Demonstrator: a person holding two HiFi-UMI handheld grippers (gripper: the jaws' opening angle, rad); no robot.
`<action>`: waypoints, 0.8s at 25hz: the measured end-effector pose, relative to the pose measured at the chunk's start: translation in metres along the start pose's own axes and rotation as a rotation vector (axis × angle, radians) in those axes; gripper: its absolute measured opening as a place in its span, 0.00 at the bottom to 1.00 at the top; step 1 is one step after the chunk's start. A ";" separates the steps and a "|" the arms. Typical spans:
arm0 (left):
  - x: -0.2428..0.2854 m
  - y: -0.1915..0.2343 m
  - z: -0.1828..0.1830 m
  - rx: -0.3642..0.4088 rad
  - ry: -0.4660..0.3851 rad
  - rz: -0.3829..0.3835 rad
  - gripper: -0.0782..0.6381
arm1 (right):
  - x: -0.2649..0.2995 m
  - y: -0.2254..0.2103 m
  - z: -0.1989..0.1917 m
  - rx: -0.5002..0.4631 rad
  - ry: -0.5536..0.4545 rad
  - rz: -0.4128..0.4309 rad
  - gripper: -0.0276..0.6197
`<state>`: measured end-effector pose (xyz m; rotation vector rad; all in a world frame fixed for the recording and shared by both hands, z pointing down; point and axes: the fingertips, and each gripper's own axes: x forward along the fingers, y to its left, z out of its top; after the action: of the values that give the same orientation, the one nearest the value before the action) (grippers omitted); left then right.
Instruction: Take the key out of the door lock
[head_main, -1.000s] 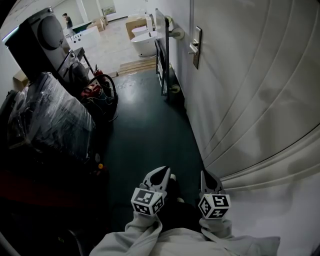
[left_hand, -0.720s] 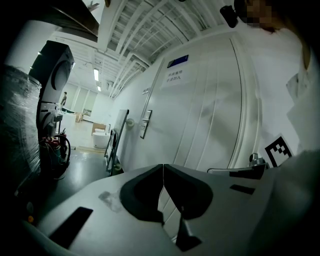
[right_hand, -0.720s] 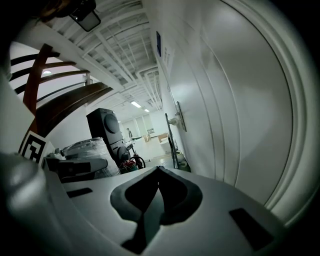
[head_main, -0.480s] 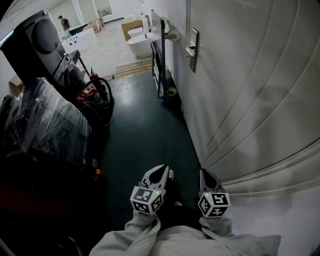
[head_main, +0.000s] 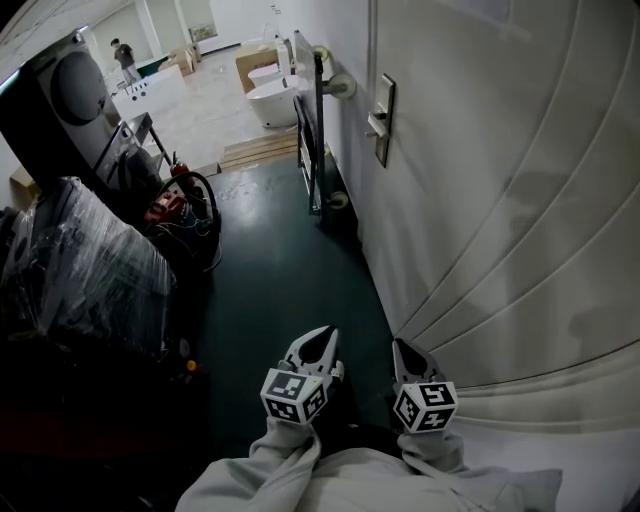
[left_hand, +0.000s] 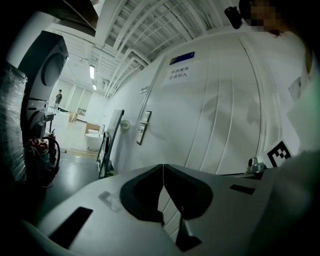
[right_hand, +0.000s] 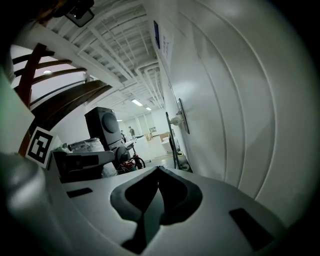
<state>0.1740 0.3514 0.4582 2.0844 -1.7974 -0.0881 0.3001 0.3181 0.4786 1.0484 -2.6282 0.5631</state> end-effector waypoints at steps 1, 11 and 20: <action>0.007 0.003 0.004 0.007 0.005 -0.002 0.13 | 0.006 -0.002 0.004 0.003 0.004 0.001 0.12; 0.061 0.048 0.037 0.007 0.009 -0.015 0.13 | 0.062 -0.024 0.043 0.016 -0.027 -0.056 0.12; 0.093 0.094 0.060 0.001 0.014 -0.009 0.13 | 0.118 -0.030 0.070 0.012 -0.026 -0.070 0.12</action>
<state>0.0845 0.2369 0.4525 2.0883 -1.7809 -0.0752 0.2310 0.1965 0.4678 1.1544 -2.6012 0.5539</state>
